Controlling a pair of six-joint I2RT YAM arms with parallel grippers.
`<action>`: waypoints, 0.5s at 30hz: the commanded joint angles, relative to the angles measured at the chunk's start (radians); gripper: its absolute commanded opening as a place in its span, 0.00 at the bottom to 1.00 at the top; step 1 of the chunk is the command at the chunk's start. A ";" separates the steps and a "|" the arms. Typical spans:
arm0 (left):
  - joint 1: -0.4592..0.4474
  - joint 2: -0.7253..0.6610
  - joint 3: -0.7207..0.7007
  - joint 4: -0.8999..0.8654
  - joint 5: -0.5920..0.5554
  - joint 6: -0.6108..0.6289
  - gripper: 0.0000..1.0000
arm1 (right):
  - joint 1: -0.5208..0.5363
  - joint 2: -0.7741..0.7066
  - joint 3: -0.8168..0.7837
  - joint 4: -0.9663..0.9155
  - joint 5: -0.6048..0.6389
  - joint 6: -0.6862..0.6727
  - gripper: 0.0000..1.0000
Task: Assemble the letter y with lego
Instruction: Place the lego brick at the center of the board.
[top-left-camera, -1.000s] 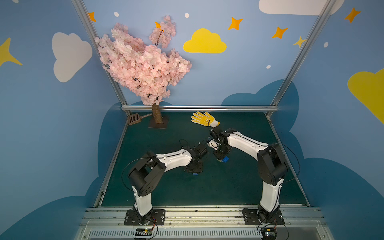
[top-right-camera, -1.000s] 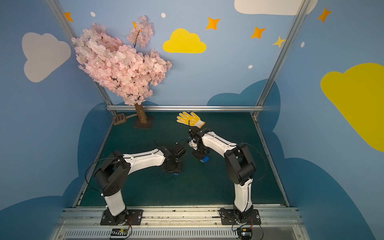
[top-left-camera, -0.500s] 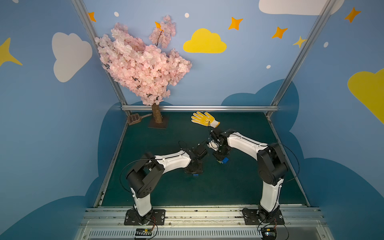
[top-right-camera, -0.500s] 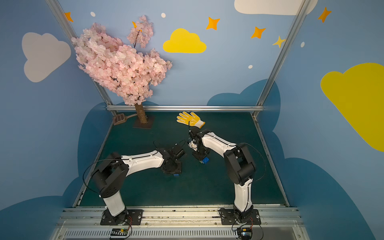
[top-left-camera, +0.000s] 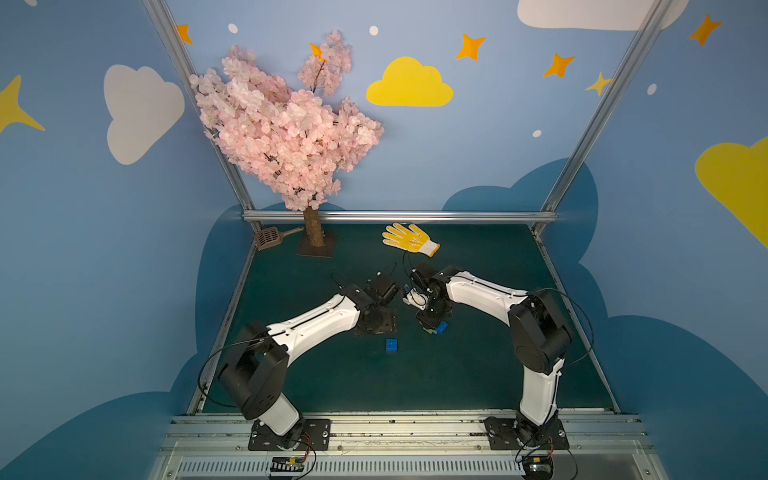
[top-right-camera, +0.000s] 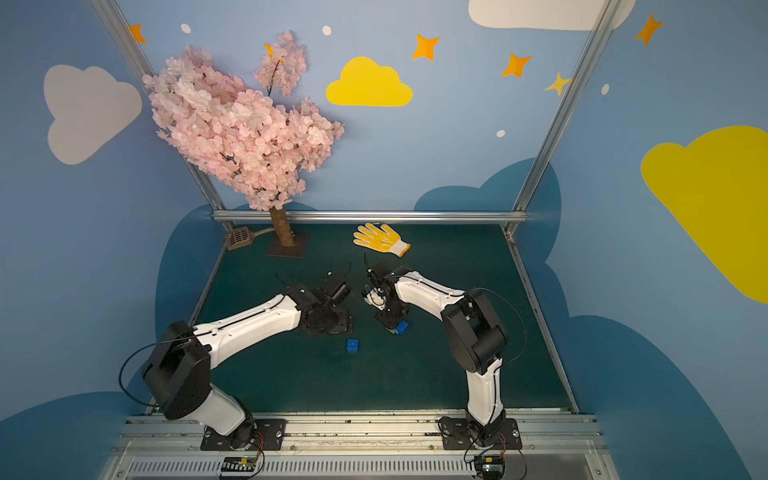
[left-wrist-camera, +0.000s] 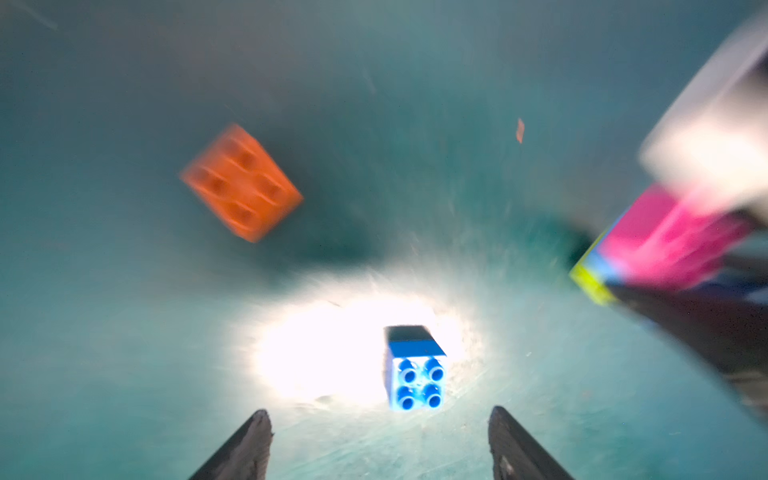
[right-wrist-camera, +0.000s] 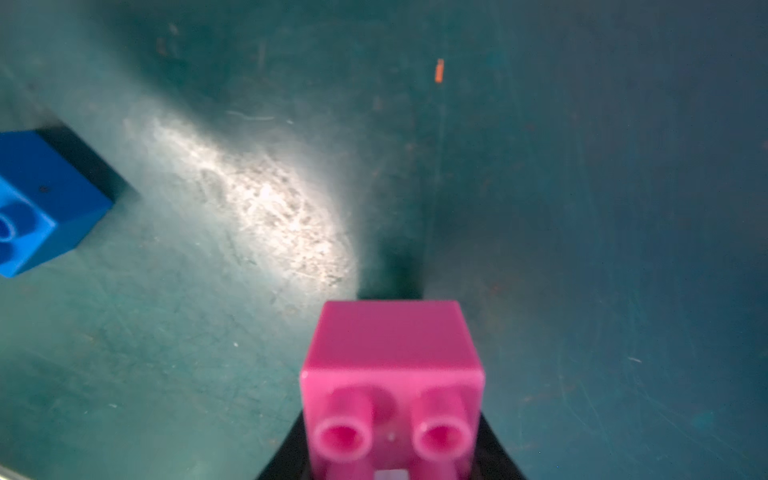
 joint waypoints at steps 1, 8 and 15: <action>0.062 -0.038 -0.014 -0.059 -0.012 0.045 0.82 | 0.015 0.012 -0.017 0.012 0.005 -0.020 0.00; 0.133 -0.087 -0.052 -0.061 -0.009 0.065 0.83 | 0.021 0.011 -0.030 0.019 0.007 -0.013 0.16; 0.151 -0.089 -0.061 -0.058 -0.004 0.069 0.83 | 0.022 0.024 -0.026 0.002 -0.001 -0.011 0.22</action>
